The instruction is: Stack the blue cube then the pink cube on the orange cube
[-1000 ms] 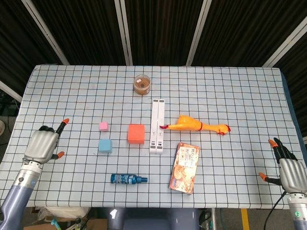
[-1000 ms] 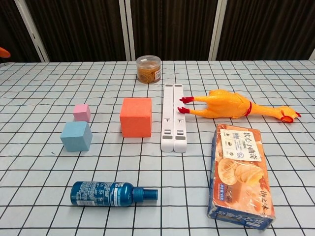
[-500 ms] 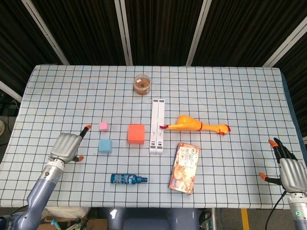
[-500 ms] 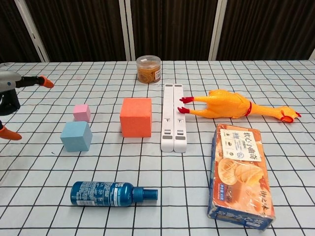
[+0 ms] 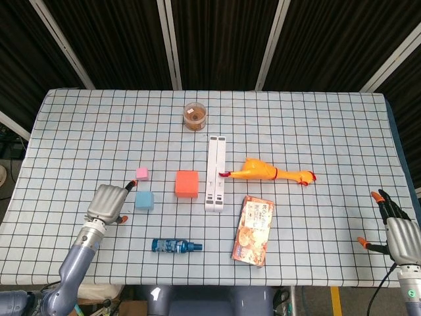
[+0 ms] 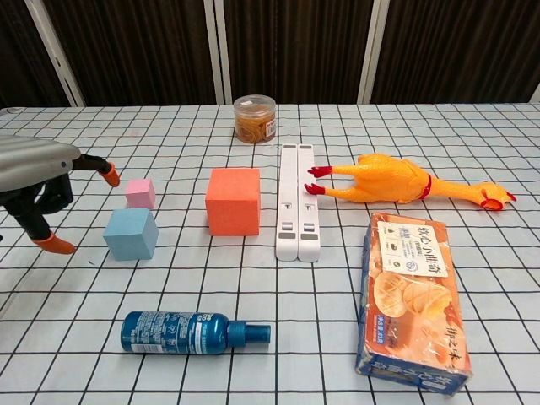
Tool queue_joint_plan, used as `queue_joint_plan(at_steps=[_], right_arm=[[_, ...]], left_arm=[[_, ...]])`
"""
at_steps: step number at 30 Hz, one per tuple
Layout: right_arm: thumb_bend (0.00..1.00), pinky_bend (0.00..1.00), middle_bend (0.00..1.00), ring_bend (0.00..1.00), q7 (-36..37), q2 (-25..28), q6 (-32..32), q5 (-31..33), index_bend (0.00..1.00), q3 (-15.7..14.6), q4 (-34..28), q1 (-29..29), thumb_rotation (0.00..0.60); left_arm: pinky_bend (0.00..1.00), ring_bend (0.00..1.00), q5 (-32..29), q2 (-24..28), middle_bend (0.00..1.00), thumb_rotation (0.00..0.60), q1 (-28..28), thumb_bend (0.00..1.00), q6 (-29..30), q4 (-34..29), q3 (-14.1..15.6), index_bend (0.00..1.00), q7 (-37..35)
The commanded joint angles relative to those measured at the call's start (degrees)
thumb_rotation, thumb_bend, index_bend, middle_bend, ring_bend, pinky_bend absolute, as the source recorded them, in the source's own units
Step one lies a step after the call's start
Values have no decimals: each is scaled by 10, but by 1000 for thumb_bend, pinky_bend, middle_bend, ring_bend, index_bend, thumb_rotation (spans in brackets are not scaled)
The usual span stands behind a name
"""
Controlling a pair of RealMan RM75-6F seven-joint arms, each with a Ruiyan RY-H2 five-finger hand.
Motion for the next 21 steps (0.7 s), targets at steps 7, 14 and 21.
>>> queue_joint_plan(at_steps=[7, 14, 21], right_arm=[[41, 249, 46, 149, 5, 1, -3, 1, 87, 0, 2, 0, 600], [42, 249, 46, 149, 5, -1, -8, 2, 86, -1, 5, 2, 600], [41, 249, 46, 149, 5, -3, -10, 4, 87, 0, 7, 4, 600]], left_arm=[[630, 654, -4, -48, 880, 600, -15, 170, 20, 35, -5, 230, -1], [633, 654, -17, -65, 880, 600, -21, 197, 23, 54, -6, 272, -4], [638, 654, -13, -86, 881, 600, -18, 221, 42, 77, -7, 315, -17]])
